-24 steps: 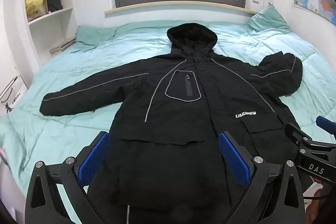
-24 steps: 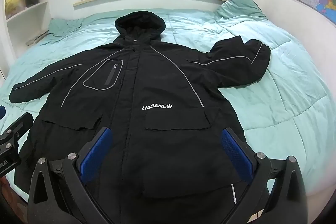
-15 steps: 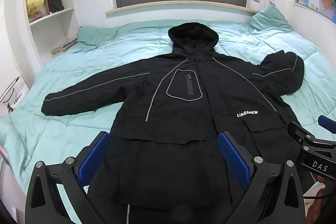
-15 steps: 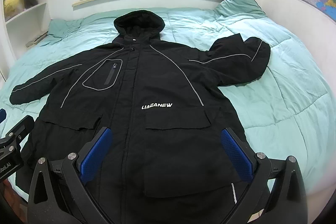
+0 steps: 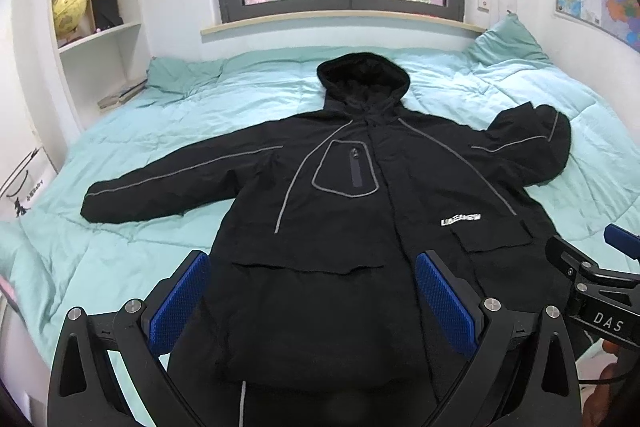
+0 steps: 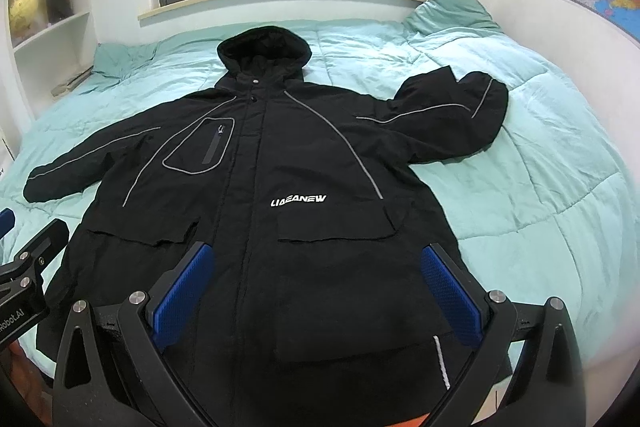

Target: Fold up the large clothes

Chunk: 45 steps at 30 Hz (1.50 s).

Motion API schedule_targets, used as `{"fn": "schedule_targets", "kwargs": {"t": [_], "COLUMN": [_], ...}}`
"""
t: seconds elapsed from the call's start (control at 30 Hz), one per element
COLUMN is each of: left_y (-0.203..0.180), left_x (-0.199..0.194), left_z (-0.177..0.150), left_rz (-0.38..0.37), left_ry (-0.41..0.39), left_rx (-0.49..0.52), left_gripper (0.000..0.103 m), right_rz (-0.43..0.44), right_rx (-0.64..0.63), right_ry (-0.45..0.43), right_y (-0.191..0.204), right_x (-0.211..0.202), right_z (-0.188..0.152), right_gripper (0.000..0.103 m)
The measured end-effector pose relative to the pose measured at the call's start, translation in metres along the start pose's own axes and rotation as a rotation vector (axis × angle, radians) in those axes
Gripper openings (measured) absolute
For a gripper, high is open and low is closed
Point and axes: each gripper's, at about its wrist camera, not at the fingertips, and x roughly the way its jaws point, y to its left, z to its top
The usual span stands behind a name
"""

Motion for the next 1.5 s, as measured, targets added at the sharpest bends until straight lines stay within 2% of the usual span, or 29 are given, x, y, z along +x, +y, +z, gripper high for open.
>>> {"fn": "schedule_targets", "kwargs": {"t": [0.23,0.37,0.4,0.53,0.7,0.83,0.9,1.0,1.17,1.27,1.37,1.5], "left_y": [-0.016,-0.033,-0.038,-0.062,-0.099,-0.151,-0.176,-0.225,-0.297,-0.332,-0.36,-0.38], "left_x": [0.002,0.027,0.039,0.092,0.14,0.171,0.173,0.19,0.229,0.254,0.28,0.302], "left_z": [0.012,0.037,0.042,0.074,0.116,0.147,0.165,0.185,0.192,0.186,0.178,0.171], "left_rz": [0.012,-0.01,-0.009,-0.103,-0.18,-0.143,-0.172,-0.171,-0.156,-0.132,-0.123,-0.099], "left_ry": [-0.081,-0.052,-0.015,0.053,0.115,0.164,0.177,0.205,0.264,0.282,0.324,0.372], "left_rx": [0.025,0.056,0.074,0.062,0.053,0.15,0.146,0.151,0.067,0.011,0.021,0.067], "left_gripper": [0.102,0.102,0.102,0.102,0.102,0.102,0.102,0.102,0.102,0.102,0.102,0.102], "right_rz": [-0.007,0.018,0.017,-0.016,-0.091,-0.193,-0.211,-0.254,-0.162,-0.081,-0.035,-0.007], "right_rx": [0.023,0.065,0.07,0.082,0.068,0.093,0.101,0.102,0.07,0.079,0.103,0.163], "right_ry": [-0.023,-0.018,-0.019,-0.028,-0.046,-0.094,-0.111,-0.115,-0.092,-0.025,0.06,0.173], "right_y": [-0.016,-0.036,-0.043,-0.07,-0.104,-0.151,-0.181,-0.233,-0.335,-0.389,-0.434,-0.464], "right_x": [0.004,0.028,0.035,0.07,0.1,0.102,0.102,0.108,0.157,0.201,0.257,0.327], "right_z": [0.002,0.011,0.014,0.031,0.064,0.107,0.131,0.169,0.222,0.243,0.258,0.258], "right_gripper": [0.103,0.103,0.103,0.103,0.103,0.103,0.103,0.103,0.101,0.092,0.089,0.089]}}
